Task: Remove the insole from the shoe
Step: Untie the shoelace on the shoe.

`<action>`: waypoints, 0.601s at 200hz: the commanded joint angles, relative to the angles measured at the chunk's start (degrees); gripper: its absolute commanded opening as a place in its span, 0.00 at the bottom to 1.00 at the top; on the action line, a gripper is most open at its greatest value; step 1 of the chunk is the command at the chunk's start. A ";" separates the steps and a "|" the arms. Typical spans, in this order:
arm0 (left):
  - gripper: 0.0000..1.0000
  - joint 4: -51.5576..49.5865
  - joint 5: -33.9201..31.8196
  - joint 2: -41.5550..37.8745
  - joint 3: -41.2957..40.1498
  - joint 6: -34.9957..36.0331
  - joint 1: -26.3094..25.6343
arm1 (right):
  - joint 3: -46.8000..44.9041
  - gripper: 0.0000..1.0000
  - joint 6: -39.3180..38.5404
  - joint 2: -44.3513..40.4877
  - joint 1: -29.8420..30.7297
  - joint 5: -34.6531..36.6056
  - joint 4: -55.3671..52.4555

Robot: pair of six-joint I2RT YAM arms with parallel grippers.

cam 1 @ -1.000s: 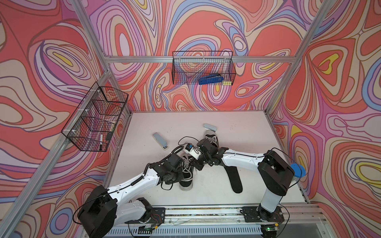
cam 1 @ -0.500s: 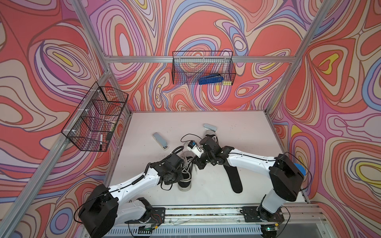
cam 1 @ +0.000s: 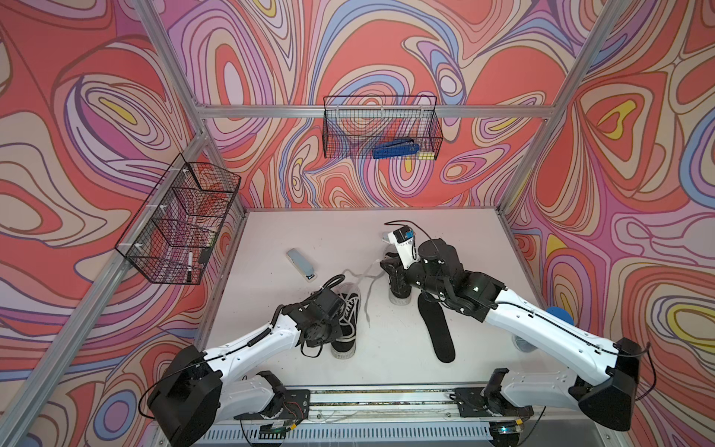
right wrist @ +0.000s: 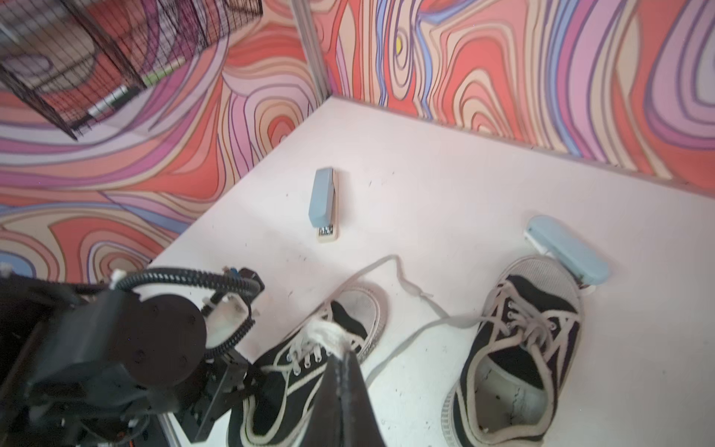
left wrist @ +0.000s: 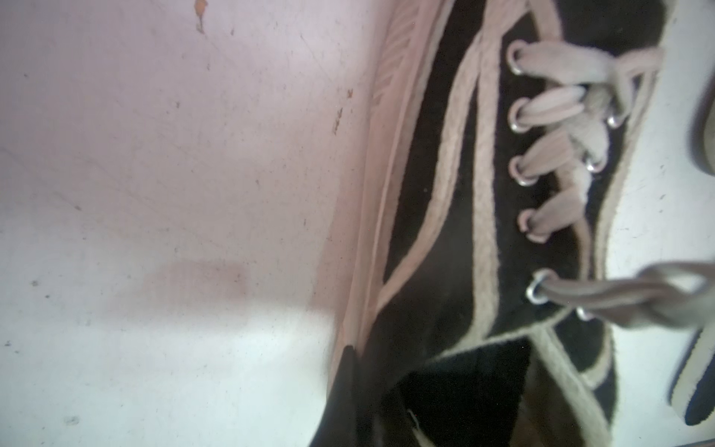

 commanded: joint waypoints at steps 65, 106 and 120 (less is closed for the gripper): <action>0.00 1.32 0.01 1.44 1.68 -1.25 0.22 | 10.81 0.00 5.03 19.57 -0.08 -3.54 2.01; 0.19 0.87 -0.26 0.70 2.07 -1.42 0.22 | 18.89 0.19 5.70 36.75 -2.99 -3.59 2.05; 0.31 -0.41 -1.02 -0.65 2.64 -1.24 0.22 | 19.20 0.27 6.46 38.85 -3.68 -4.10 0.48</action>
